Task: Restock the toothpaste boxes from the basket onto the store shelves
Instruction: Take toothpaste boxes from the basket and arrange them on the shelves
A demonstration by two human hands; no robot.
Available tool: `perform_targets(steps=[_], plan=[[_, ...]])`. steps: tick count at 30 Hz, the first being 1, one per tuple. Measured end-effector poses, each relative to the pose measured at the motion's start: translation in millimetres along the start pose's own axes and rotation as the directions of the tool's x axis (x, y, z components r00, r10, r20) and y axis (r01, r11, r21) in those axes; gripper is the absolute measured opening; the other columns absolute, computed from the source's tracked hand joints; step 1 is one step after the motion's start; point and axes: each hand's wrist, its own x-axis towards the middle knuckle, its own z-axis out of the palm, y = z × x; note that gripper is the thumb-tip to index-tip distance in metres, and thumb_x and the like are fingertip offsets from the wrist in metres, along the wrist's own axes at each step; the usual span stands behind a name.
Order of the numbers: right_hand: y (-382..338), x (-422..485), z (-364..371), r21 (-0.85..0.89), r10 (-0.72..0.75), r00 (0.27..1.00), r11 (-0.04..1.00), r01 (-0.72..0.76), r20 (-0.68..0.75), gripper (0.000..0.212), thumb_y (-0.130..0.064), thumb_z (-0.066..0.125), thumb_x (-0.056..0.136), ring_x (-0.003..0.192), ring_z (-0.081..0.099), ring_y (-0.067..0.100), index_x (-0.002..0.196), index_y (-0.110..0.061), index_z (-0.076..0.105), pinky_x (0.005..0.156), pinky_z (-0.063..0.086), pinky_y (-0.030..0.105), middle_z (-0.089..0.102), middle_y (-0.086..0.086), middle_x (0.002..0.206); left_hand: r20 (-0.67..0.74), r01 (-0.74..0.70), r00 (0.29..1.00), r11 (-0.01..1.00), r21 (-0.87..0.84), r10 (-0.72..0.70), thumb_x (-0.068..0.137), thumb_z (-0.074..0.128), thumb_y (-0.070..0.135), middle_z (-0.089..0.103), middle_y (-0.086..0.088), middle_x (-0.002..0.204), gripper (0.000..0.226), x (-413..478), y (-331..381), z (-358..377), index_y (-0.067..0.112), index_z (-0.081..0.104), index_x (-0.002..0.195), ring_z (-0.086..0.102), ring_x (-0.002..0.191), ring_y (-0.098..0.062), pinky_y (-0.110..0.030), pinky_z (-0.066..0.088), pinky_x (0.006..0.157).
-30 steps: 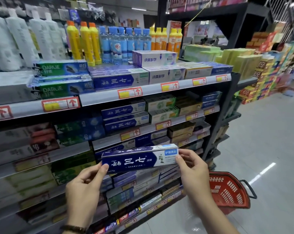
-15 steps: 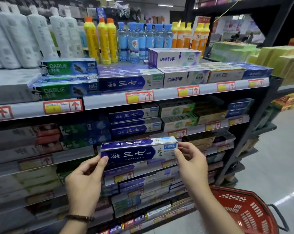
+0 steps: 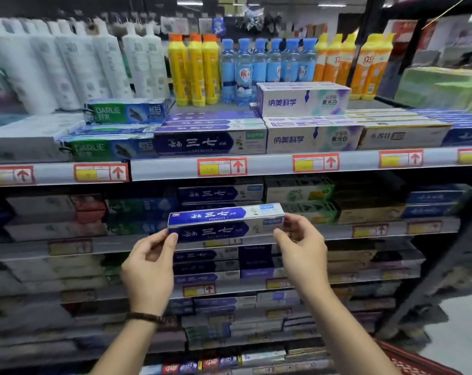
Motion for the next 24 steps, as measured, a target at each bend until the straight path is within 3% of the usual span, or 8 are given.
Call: perform_targets(steps=[4, 7, 10, 14, 18, 21, 24], plan=[[3, 17, 2, -0.032, -0.006, 0.998, 0.999, 0.009, 0.064, 0.032, -0.016, 0.070, 0.098, 0.093, 0.068, -0.003, 0.119, -0.041, 0.069, 0.083, 0.056, 0.027, 0.075, -0.019, 0.100, 0.011, 0.026, 1.000, 1.000, -0.008, -0.026, 0.096, 0.075, 0.028, 0.076, 0.013, 0.101, 0.021, 6, 1, 16, 0.028, 0.075, 0.117, 0.072, 0.094, -0.002, -0.023, 0.057, 0.081], [3, 28, 6, -0.079, -0.002, 0.996, 0.997, 0.009, 0.089, 0.035, -0.017, 0.070, 0.098, 0.087, 0.066, -0.007, 0.121, -0.043, 0.067, 0.073, 0.052, 0.017, 0.075, -0.017, 0.097, 0.044, 0.025, 0.999, 1.000, 0.013, -0.026, 0.097, 0.074, 0.021, 0.076, 0.011, 0.109, 0.028, 15, -4, 24, 0.025, 0.073, 0.125, 0.072, 0.101, -0.004, -0.026, 0.058, 0.087], [3, 37, 13, -0.101, 0.004, 0.996, 0.995, 0.005, 0.093, 0.033, -0.016, 0.071, 0.098, 0.087, 0.064, -0.010, 0.122, -0.038, 0.067, 0.066, 0.047, 0.006, 0.073, -0.017, 0.098, 0.085, 0.000, 0.996, 0.999, 0.049, -0.004, 0.097, 0.073, 0.013, 0.072, 0.007, 0.122, 0.034, 26, -9, 28, 0.023, 0.071, 0.130, 0.068, 0.107, 0.000, -0.017, 0.053, 0.090], [3, 48, 23, -0.111, 0.038, 0.994, 0.993, -0.027, 0.102, 0.040, -0.018, 0.073, 0.097, 0.095, 0.066, -0.003, 0.134, -0.032, 0.067, 0.086, 0.054, 0.022, 0.070, -0.009, 0.118, 0.121, 0.009, 0.993, 0.997, 0.071, -0.018, 0.098, 0.071, 0.011, 0.071, 0.007, 0.121, 0.038, 42, -15, 34, 0.025, 0.067, 0.133, 0.067, 0.101, 0.006, -0.014, 0.052, 0.084], [1, 58, 31, -0.150, 0.043, 0.995, 0.988, -0.030, 0.088, 0.048, -0.021, 0.074, 0.097, 0.100, 0.063, -0.004, 0.143, -0.024, 0.062, 0.087, 0.047, 0.020, 0.065, -0.005, 0.125, 0.152, 0.040, 0.987, 0.995, 0.093, -0.054, 0.097, 0.073, 0.012, 0.070, 0.001, 0.122, 0.043, 53, -21, 41, 0.020, 0.064, 0.139, 0.064, 0.092, 0.012, -0.017, 0.054, 0.083], [3, 60, 36, -0.179, 0.065, 0.995, 0.983, -0.049, 0.081, 0.056, -0.024, 0.074, 0.097, 0.112, 0.063, 0.009, 0.150, -0.019, 0.056, 0.096, 0.046, 0.027, 0.064, -0.002, 0.131, 0.170, 0.043, 0.983, 0.992, 0.117, -0.063, 0.098, 0.072, 0.014, 0.065, 0.003, 0.128, 0.045, 60, -25, 44, 0.015, 0.061, 0.141, 0.061, 0.087, 0.020, -0.007, 0.047, 0.075], [4, 61, 39, -0.238, 0.078, 0.994, 0.969, -0.059, 0.073, 0.061, -0.027, 0.074, 0.097, 0.132, 0.056, 0.019, 0.153, -0.016, 0.052, 0.110, 0.044, 0.034, 0.059, 0.000, 0.146, 0.195, 0.034, 0.979, 0.991, 0.127, -0.058, 0.097, 0.073, 0.017, 0.062, 0.003, 0.134, 0.050, 66, -28, 46, 0.013, 0.057, 0.145, 0.065, 0.092, 0.008, -0.024, 0.056, 0.087]])
